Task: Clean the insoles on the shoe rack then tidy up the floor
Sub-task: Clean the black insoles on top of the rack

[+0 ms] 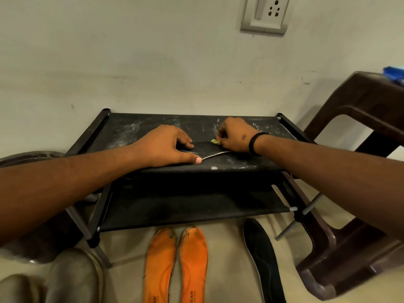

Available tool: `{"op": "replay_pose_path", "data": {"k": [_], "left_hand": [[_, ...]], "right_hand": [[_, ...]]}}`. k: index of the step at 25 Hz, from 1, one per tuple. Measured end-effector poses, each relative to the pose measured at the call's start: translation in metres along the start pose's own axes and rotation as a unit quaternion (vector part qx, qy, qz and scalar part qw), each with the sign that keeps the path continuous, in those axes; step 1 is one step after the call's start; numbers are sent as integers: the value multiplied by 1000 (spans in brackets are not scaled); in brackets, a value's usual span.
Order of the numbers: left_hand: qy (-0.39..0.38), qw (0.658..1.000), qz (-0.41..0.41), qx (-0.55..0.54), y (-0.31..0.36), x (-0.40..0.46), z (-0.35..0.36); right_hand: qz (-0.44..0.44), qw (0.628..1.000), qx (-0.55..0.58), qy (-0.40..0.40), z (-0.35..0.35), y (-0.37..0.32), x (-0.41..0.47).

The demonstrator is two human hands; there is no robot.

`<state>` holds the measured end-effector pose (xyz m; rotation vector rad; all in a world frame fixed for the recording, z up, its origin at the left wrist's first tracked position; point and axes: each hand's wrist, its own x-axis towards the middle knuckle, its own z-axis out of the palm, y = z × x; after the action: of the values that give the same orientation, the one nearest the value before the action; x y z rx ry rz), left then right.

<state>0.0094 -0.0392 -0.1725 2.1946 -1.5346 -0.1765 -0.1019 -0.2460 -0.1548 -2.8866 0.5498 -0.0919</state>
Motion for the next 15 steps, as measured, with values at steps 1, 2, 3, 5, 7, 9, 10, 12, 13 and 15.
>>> {"op": "replay_pose_path", "data": {"k": [1, 2, 3, 5, 7, 9, 10, 12, 13, 15], "left_hand": [[-1, 1000, -1, -1, 1, 0, 0], [-1, 1000, -1, -2, 1, 0, 0], [1, 1000, 0, -1, 1, 0, 0], [3, 1000, 2, -1, 1, 0, 1], [4, 1000, 3, -4, -1, -1, 0], [4, 1000, 1, -7, -1, -1, -1], [3, 1000, -1, -9, -1, -2, 0], [4, 1000, -1, -14, -1, -2, 0], [6, 1000, 2, -15, 0, -1, 0], [9, 1000, 4, -13, 1, -1, 0]], "right_hand": [[-4, 1000, -14, -5, -4, 4, -1], [2, 999, -33, -2, -9, 10, -1], [13, 999, -53, 5, -14, 16, -2], [29, 997, -71, 3, -21, 29, -5], [27, 998, -60, -5, -22, 35, -12], [14, 999, -37, -2, -22, 37, -19], [11, 1000, -24, 4, -22, 38, -22], [9, 1000, -6, 15, -23, 41, -25], [8, 1000, -2, 23, -24, 41, -25], [2, 998, 3, 58, -26, 39, -24]]}}
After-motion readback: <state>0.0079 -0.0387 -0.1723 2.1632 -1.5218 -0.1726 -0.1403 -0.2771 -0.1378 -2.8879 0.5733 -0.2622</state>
